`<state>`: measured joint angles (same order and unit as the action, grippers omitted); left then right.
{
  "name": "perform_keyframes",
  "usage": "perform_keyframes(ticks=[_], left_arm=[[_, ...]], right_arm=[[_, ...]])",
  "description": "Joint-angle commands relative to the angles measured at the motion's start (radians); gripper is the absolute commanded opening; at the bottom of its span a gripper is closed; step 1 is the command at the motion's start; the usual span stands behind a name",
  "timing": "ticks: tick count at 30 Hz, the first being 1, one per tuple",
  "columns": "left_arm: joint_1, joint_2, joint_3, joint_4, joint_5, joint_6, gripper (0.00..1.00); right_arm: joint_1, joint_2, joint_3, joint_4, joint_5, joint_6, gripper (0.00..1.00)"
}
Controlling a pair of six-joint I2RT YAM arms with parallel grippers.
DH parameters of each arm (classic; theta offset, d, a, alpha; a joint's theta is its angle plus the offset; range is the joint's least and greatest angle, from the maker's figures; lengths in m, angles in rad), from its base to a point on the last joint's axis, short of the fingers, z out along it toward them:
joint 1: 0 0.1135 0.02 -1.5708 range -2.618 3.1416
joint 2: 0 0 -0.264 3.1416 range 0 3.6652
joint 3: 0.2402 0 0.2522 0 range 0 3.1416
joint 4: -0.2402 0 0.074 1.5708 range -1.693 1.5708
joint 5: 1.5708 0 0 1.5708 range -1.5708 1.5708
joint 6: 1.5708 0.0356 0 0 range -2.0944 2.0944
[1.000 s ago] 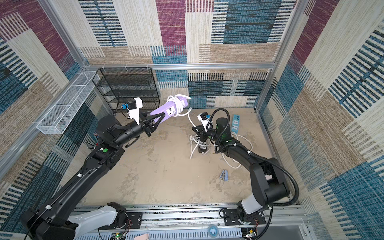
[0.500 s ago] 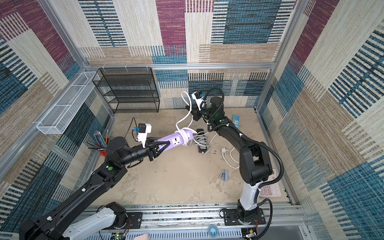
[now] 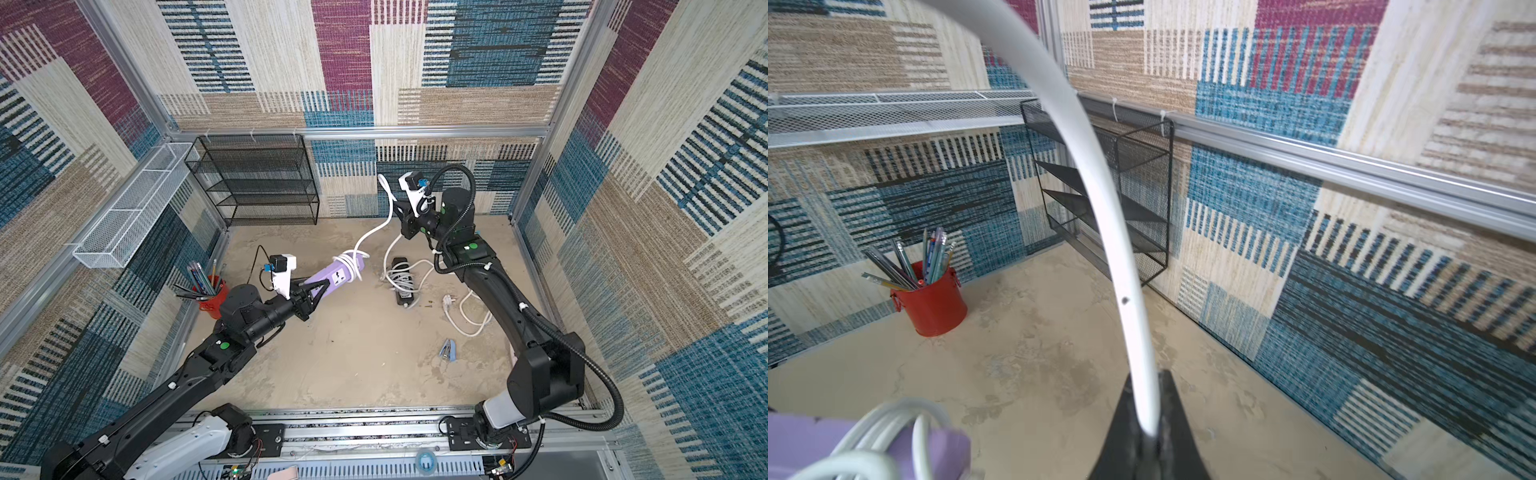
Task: Unwrap the cord wrapped around the power strip
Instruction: Unwrap the power cord from the power strip.
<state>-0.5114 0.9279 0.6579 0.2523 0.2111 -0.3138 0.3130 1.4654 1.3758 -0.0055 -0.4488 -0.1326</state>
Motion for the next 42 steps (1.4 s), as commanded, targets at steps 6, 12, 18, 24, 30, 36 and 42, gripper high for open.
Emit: perform_keyframes(ticks=[6,12,18,24,30,36,42], left_arm=[[0.001,0.062,0.11,0.136,-0.261,0.211,0.0],[0.004,0.084,0.206,0.152,-0.345,0.336,0.0],[0.028,0.113,0.306,0.137,-0.343,0.396,0.0],[0.036,0.146,0.356,0.153,-0.335,0.41,0.0],[0.039,0.151,0.365,0.166,-0.326,0.421,0.0],[0.042,0.146,0.346,0.18,-0.304,0.406,0.0],[0.045,0.143,0.339,0.186,-0.275,0.394,0.0]], right_arm=[[0.0,-0.132,-0.182,-0.103,0.198,0.076,0.0],[0.0,-0.168,-0.31,-0.146,0.229,0.186,0.0],[-0.001,-0.185,-0.435,-0.16,0.289,0.257,0.0],[-0.001,-0.179,-0.555,-0.127,0.313,0.36,0.0],[-0.002,-0.169,-0.677,-0.067,0.332,0.446,0.0],[-0.009,-0.125,-0.766,0.018,0.347,0.513,0.0],[-0.02,-0.026,-0.807,0.105,0.333,0.55,0.0]])
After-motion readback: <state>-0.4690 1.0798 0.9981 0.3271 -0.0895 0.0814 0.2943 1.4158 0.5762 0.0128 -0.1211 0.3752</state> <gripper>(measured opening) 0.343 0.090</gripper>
